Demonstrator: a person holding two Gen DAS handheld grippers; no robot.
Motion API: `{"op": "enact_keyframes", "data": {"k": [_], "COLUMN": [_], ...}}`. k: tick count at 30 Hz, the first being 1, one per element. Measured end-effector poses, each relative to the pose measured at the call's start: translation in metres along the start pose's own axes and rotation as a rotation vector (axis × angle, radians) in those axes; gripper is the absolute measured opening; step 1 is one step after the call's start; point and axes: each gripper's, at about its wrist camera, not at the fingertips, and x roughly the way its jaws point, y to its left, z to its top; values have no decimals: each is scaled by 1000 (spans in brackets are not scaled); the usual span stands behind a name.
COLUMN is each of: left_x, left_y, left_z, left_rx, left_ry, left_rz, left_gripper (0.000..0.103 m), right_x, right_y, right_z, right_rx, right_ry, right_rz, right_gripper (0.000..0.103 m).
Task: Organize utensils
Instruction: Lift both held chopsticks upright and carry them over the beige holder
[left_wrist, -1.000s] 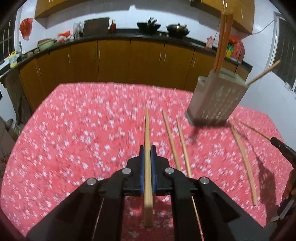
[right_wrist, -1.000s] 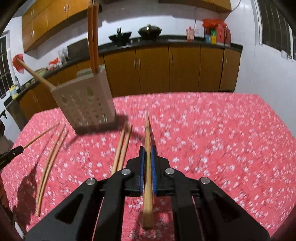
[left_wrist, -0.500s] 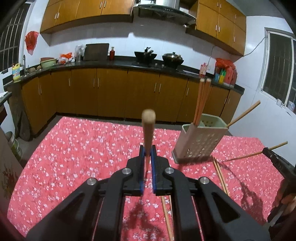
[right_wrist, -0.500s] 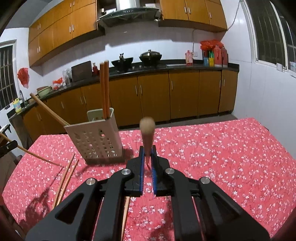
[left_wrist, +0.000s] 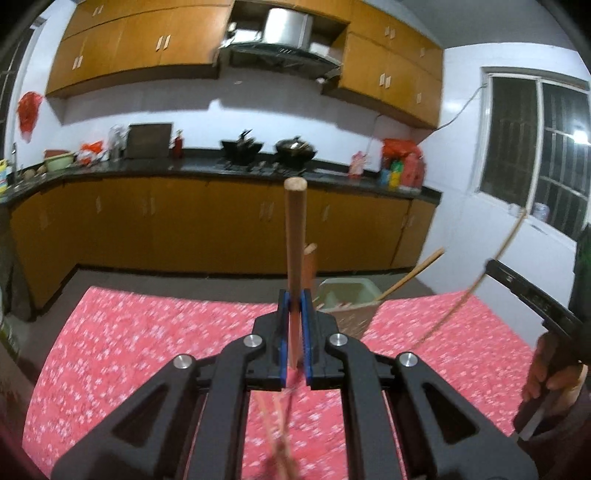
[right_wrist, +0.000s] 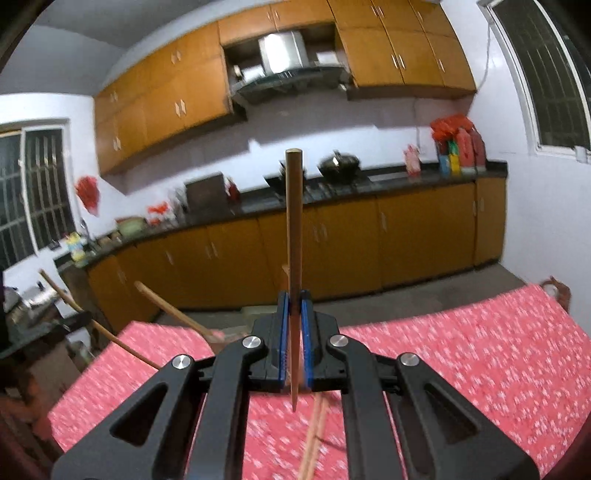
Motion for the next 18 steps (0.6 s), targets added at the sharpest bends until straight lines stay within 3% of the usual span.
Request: {"op": "enact_keyframes", "data": {"k": [5,9,13,18], "left_x": [1,6,22,51], "left_y": [-26,-36,-39,-35], "left_z": [24,41,52,46], "left_rx": [8,-7,-15,-39], "left_ry": [-76,-135,-159,-120], "left_rz": [-41,-44,-13,8], "left_gripper": [7,7,7,7], "right_x": [-3,10,29,55], "right_y": [18,27,30,29], "right_z": [26,36,34,26], "right_rx": [-4,-21,-26,-26], "right_ry": [-122,-191,-209,-174], "right_rz": [48,38,17,-8], "right_gripper": [7,7,7,7]}}
